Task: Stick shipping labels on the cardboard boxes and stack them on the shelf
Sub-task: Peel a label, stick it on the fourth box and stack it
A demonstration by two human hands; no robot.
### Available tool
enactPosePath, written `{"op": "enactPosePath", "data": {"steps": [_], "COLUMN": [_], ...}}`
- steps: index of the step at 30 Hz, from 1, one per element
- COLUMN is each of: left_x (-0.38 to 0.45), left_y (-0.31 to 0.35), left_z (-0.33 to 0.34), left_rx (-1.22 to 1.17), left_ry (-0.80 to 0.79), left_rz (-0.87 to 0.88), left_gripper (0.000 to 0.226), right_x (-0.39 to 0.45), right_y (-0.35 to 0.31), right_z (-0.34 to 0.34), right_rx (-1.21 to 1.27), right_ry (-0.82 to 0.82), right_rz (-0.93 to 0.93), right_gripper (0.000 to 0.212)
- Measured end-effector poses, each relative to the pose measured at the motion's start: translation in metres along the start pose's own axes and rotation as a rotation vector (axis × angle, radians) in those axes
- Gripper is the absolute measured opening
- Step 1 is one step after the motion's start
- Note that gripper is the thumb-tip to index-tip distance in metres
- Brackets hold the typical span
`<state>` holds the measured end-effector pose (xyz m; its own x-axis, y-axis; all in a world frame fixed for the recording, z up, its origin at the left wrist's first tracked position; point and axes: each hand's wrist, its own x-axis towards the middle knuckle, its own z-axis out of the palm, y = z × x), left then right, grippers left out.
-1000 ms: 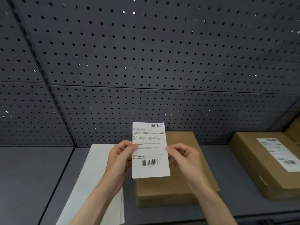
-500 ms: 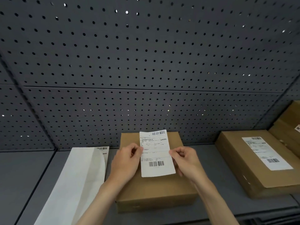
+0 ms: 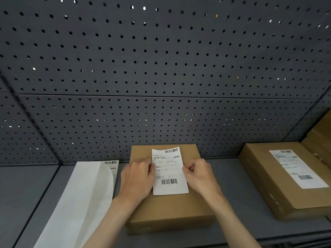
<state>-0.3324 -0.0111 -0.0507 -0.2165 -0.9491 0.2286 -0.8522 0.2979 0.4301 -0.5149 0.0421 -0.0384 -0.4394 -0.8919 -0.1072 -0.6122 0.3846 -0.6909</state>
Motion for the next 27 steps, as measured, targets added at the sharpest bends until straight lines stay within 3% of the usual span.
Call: {"op": "enactPosePath", "data": {"steps": [10,21,24,27], "left_x": [0.006,0.007,0.013,0.021], "left_y": [-0.004,0.003,-0.004,-0.017], "left_z": [0.004,-0.004,-0.006,-0.005], "left_rx": [0.118,0.200,0.167,0.161], "left_ry": [-0.053,-0.084,-0.088,-0.032], "left_rz": [0.120,0.082,0.158,0.440], "left_gripper": [0.026,0.031,0.032,0.020], "right_x": [-0.003,-0.004,0.001,0.011], "right_y": [-0.007,-0.003,-0.002,0.003], "right_z": [0.003,0.005,-0.004,-0.007], "right_rx": [-0.167,-0.244,-0.366,-0.528], "right_ry": [0.033,0.119,0.212,0.145], "right_rz": [-0.012,-0.053,-0.239,-0.682], "right_gripper": [0.022,0.028,0.021,0.032]}}
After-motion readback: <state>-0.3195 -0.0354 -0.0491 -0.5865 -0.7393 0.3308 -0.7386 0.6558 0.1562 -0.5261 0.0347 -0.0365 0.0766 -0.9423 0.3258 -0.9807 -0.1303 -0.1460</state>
